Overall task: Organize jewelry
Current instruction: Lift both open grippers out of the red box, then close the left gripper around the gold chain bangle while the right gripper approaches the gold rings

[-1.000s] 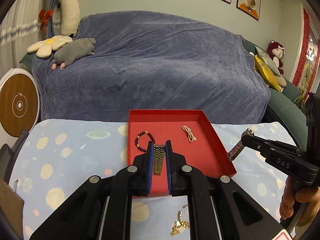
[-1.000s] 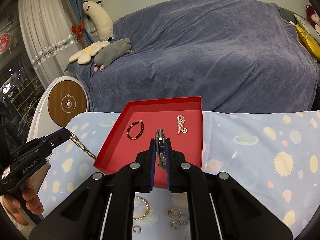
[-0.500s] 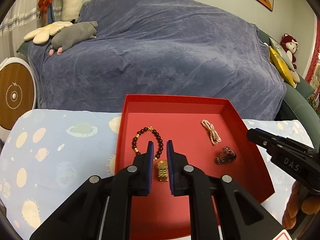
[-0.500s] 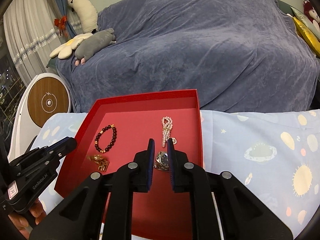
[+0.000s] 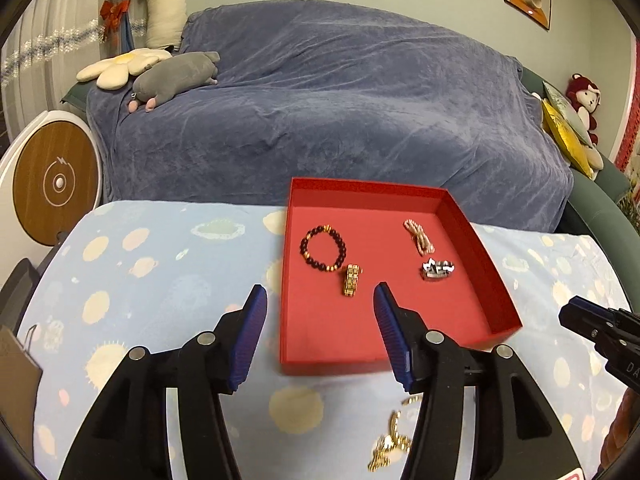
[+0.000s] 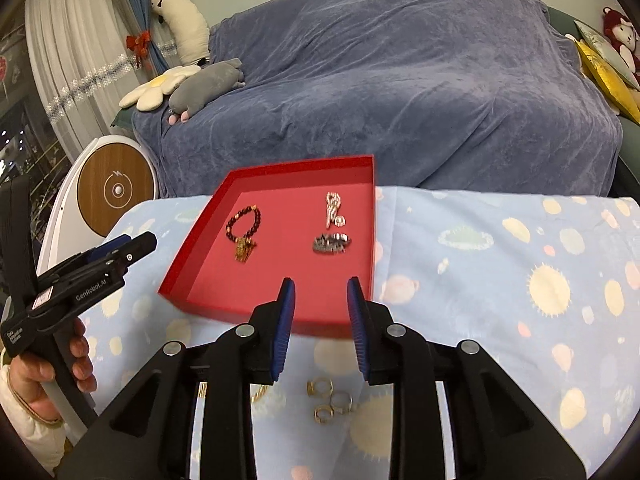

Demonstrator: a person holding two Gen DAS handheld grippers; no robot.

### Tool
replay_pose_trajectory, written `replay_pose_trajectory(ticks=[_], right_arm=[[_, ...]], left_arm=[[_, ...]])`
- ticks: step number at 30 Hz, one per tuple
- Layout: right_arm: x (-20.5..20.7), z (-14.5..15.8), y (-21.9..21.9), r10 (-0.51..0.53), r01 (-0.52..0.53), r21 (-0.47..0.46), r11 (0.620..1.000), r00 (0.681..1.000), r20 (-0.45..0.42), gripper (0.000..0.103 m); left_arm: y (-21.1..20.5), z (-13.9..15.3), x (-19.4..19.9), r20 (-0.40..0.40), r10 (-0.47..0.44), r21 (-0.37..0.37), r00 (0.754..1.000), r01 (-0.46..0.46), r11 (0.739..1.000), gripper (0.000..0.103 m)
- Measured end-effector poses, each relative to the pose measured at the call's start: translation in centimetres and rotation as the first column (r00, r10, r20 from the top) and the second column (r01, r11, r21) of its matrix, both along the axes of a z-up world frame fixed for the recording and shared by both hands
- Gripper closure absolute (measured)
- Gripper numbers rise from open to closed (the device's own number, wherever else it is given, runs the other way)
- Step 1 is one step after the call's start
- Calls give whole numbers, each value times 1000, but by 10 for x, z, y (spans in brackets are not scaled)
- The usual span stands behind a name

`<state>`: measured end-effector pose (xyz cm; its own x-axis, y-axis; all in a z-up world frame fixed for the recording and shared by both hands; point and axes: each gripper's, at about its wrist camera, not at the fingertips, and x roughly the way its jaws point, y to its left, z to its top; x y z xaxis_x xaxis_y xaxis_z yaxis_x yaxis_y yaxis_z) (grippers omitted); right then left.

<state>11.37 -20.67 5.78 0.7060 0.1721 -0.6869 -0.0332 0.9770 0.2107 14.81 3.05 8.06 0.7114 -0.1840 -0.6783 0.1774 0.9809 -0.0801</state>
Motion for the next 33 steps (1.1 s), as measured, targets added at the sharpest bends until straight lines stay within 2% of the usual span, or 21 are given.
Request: replay_pose_trajectory(ticks=[3, 5, 7, 10, 15, 20, 25, 28, 30, 33], right_arm=[[-28, -15, -5, -12, 15, 54, 998, 999, -53, 77], [-42, -26, -6, -24, 30, 78, 996, 997, -77, 76], [-52, -34, -3, -31, 35, 51, 998, 996, -87, 76], [-60, -44, 1, -24, 25, 13, 1000, 995, -98, 76], [-58, -56, -9, -38, 40, 13, 999, 991, -127, 76], [-53, -66, -14, -39, 41, 10, 999, 988, -151, 76], [-48, -73, -12, -28, 30, 9, 1000, 984, -176, 76], [-47, -76, -10, -20, 22, 6, 1000, 983, -184, 73], [-46, -76, -8, -13, 13, 3, 1000, 982, -187, 73], [-45, -76, -3, -1, 2, 6, 1000, 983, -186, 73]], left_arm=[[5, -12, -28, -33, 5, 4, 999, -4, 1000, 43], [8, -25, -43, -76, 10, -16, 997, -11, 1000, 43], [7, -38, -54, -115, 13, -38, 993, -17, 999, 43], [-4, -55, -66, -146, -11, -29, 989, 7, 1000, 42], [-38, -68, -74, -122, -78, 24, 990, 81, 996, 25], [-72, -86, -63, -136, -123, 59, 983, 132, 990, 23], [-89, -104, -52, -156, -136, 104, 978, 154, 983, 23], [-92, -108, -52, -149, -131, 118, 980, 149, 982, 30], [-93, -107, -53, -146, -139, 114, 979, 156, 981, 40], [-91, -106, -53, -142, -137, 109, 980, 153, 982, 48]])
